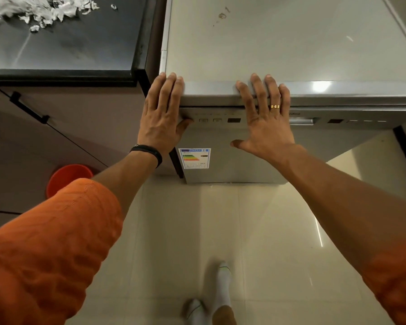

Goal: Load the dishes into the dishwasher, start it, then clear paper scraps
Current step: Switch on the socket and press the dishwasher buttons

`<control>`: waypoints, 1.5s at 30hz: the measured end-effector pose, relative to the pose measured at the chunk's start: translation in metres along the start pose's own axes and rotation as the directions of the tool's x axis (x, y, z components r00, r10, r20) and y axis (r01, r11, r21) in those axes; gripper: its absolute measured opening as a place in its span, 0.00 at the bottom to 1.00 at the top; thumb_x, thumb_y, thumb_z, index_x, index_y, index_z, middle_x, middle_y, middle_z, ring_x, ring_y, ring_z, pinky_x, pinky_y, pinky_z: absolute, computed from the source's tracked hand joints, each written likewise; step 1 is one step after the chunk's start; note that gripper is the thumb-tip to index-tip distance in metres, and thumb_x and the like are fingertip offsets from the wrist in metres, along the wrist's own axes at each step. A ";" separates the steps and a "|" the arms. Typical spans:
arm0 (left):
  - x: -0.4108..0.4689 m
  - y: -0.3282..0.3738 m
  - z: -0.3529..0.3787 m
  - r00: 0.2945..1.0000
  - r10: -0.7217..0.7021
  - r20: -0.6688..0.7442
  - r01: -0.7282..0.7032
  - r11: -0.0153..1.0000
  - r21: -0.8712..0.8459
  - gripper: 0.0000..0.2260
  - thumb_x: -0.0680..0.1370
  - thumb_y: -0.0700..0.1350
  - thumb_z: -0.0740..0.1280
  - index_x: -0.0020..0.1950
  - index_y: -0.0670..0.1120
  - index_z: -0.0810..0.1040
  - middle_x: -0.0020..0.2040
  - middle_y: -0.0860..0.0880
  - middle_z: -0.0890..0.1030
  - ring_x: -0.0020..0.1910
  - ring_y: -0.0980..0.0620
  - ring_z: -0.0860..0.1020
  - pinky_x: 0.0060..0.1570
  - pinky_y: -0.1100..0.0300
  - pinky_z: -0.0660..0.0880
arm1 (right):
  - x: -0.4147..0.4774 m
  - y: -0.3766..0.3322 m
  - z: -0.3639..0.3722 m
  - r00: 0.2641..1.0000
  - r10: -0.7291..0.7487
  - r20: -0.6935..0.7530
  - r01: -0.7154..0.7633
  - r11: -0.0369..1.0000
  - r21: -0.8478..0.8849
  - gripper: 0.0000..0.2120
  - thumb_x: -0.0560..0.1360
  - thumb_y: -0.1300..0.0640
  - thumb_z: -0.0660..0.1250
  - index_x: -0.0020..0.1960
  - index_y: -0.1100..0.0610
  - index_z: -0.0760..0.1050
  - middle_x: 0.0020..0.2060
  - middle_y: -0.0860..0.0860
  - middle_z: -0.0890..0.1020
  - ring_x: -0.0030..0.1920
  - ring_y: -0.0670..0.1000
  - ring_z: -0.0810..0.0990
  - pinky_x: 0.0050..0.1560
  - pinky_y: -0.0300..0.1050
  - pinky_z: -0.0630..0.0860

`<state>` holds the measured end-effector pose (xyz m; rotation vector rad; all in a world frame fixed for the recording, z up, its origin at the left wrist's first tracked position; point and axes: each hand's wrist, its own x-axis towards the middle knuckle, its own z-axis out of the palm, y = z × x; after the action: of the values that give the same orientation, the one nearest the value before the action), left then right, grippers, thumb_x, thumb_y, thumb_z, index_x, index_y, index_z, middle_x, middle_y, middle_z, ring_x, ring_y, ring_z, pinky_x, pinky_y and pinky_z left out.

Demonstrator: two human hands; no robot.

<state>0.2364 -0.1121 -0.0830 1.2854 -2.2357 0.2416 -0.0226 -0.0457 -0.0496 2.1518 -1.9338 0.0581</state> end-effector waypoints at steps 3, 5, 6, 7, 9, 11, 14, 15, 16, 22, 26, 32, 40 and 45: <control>-0.002 0.001 0.000 1.000 -0.013 -0.006 0.013 1.000 0.013 0.39 0.77 0.52 0.72 0.81 0.40 0.58 0.79 0.39 0.63 0.79 0.38 0.57 0.80 0.47 0.52 | 0.000 0.000 -0.002 1.000 0.002 0.000 -0.002 1.000 -0.001 0.67 0.62 0.30 0.77 0.83 0.51 0.39 0.81 0.60 0.48 0.81 0.66 0.45 0.78 0.68 0.46; -0.002 0.002 0.000 1.000 -0.021 -0.013 0.021 1.000 0.015 0.38 0.77 0.52 0.72 0.81 0.40 0.59 0.79 0.39 0.63 0.79 0.38 0.57 0.80 0.47 0.53 | 0.000 -0.001 -0.002 1.000 0.006 -0.006 -0.006 1.000 -0.005 0.66 0.62 0.30 0.76 0.83 0.51 0.39 0.81 0.59 0.49 0.81 0.66 0.46 0.78 0.68 0.46; -0.002 0.003 0.000 1.000 -0.021 -0.015 0.021 1.000 0.013 0.38 0.77 0.52 0.72 0.81 0.40 0.59 0.79 0.39 0.63 0.79 0.38 0.57 0.80 0.46 0.54 | -0.001 -0.001 -0.002 1.000 0.008 -0.010 -0.008 1.000 -0.006 0.66 0.61 0.30 0.76 0.83 0.51 0.39 0.81 0.59 0.49 0.81 0.66 0.47 0.79 0.67 0.46; -0.002 0.002 0.001 1.000 -0.020 -0.015 0.020 1.000 0.007 0.38 0.77 0.51 0.72 0.81 0.40 0.59 0.79 0.39 0.63 0.79 0.38 0.57 0.80 0.45 0.54 | -0.001 -0.001 -0.002 1.000 0.009 -0.013 -0.009 1.000 -0.004 0.66 0.61 0.30 0.76 0.83 0.51 0.40 0.81 0.59 0.50 0.81 0.66 0.47 0.79 0.67 0.46; -0.002 -0.001 0.002 1.000 -0.016 -0.009 0.016 1.000 -0.013 0.38 0.77 0.51 0.72 0.81 0.40 0.58 0.79 0.39 0.63 0.80 0.38 0.56 0.80 0.44 0.55 | -0.001 -0.001 -0.001 1.000 0.010 -0.017 -0.010 1.000 -0.002 0.66 0.61 0.30 0.77 0.83 0.51 0.40 0.81 0.59 0.50 0.81 0.66 0.47 0.79 0.67 0.45; -0.002 -0.005 0.003 1.000 -0.008 0.008 0.009 0.999 -0.036 0.39 0.76 0.51 0.73 0.81 0.41 0.57 0.79 0.39 0.61 0.80 0.39 0.55 0.80 0.43 0.55 | -0.001 -0.001 0.000 1.000 0.008 -0.019 -0.008 1.000 -0.004 0.66 0.61 0.30 0.77 0.83 0.51 0.40 0.81 0.59 0.50 0.81 0.66 0.47 0.79 0.67 0.45; -0.001 -0.007 0.003 0.999 -0.001 0.038 0.003 0.999 -0.052 0.42 0.75 0.53 0.75 0.81 0.42 0.56 0.79 0.40 0.60 0.80 0.39 0.54 0.79 0.41 0.56 | -0.001 -0.001 0.000 1.000 0.009 -0.017 -0.009 1.000 -0.002 0.66 0.61 0.30 0.76 0.83 0.51 0.40 0.81 0.59 0.50 0.81 0.66 0.47 0.79 0.67 0.45; -0.001 -0.006 0.002 0.999 -0.006 0.050 0.009 0.999 -0.048 0.43 0.74 0.54 0.75 0.81 0.42 0.56 0.80 0.40 0.60 0.80 0.38 0.54 0.79 0.40 0.56 | -0.001 -0.001 0.000 1.000 0.008 -0.020 -0.008 1.000 0.001 0.66 0.61 0.30 0.76 0.83 0.51 0.40 0.81 0.59 0.50 0.81 0.66 0.47 0.79 0.67 0.45; -0.002 -0.006 0.000 0.998 -0.012 0.063 0.015 0.999 -0.044 0.45 0.73 0.54 0.76 0.82 0.42 0.55 0.80 0.40 0.59 0.80 0.38 0.53 0.79 0.39 0.56 | -0.001 -0.001 0.000 1.000 0.007 -0.020 -0.007 1.000 0.002 0.66 0.61 0.30 0.76 0.83 0.51 0.40 0.81 0.59 0.50 0.81 0.66 0.47 0.79 0.67 0.45; -0.001 -0.002 -0.004 0.996 -0.022 0.089 0.024 0.999 -0.021 0.51 0.69 0.56 0.79 0.82 0.42 0.53 0.80 0.40 0.58 0.81 0.38 0.52 0.79 0.38 0.55 | -0.001 -0.001 -0.002 1.000 0.007 -0.005 -0.007 1.000 0.008 0.67 0.61 0.30 0.77 0.83 0.51 0.39 0.81 0.59 0.49 0.81 0.66 0.45 0.79 0.66 0.44; -0.002 0.000 -0.004 0.995 -0.028 0.092 0.030 0.999 -0.019 0.52 0.68 0.56 0.79 0.82 0.43 0.53 0.80 0.40 0.58 0.81 0.37 0.52 0.78 0.38 0.56 | -0.001 -0.001 0.000 1.000 0.004 -0.014 -0.004 1.000 0.007 0.66 0.61 0.30 0.77 0.83 0.51 0.40 0.81 0.59 0.49 0.81 0.66 0.46 0.79 0.66 0.44; 0.000 0.003 -0.004 0.996 -0.037 0.085 0.039 0.999 -0.015 0.51 0.69 0.57 0.79 0.82 0.42 0.54 0.80 0.40 0.58 0.81 0.37 0.52 0.79 0.39 0.55 | 0.000 0.000 0.001 1.000 0.009 -0.024 -0.008 1.000 0.008 0.66 0.61 0.30 0.77 0.83 0.51 0.40 0.81 0.59 0.50 0.81 0.66 0.46 0.78 0.67 0.45; 0.000 0.004 -0.002 0.996 -0.053 0.078 0.055 0.998 -0.017 0.51 0.68 0.58 0.79 0.82 0.42 0.54 0.80 0.40 0.59 0.81 0.37 0.53 0.79 0.39 0.56 | 0.000 -0.001 0.003 0.999 0.012 -0.034 -0.012 1.000 0.019 0.66 0.61 0.30 0.77 0.83 0.51 0.41 0.81 0.59 0.50 0.81 0.66 0.46 0.78 0.67 0.46; -0.001 0.004 -0.001 0.995 -0.061 0.074 0.063 0.998 -0.014 0.51 0.68 0.59 0.79 0.81 0.42 0.55 0.80 0.40 0.59 0.80 0.38 0.53 0.78 0.39 0.57 | 0.000 -0.002 0.003 0.999 0.014 -0.036 -0.013 1.000 0.022 0.65 0.61 0.30 0.77 0.83 0.50 0.41 0.81 0.59 0.50 0.81 0.66 0.47 0.78 0.68 0.46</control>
<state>0.2340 -0.1090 -0.0820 1.3729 -2.2496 0.1548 -0.0206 -0.0459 -0.0528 2.1360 -1.9366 0.1201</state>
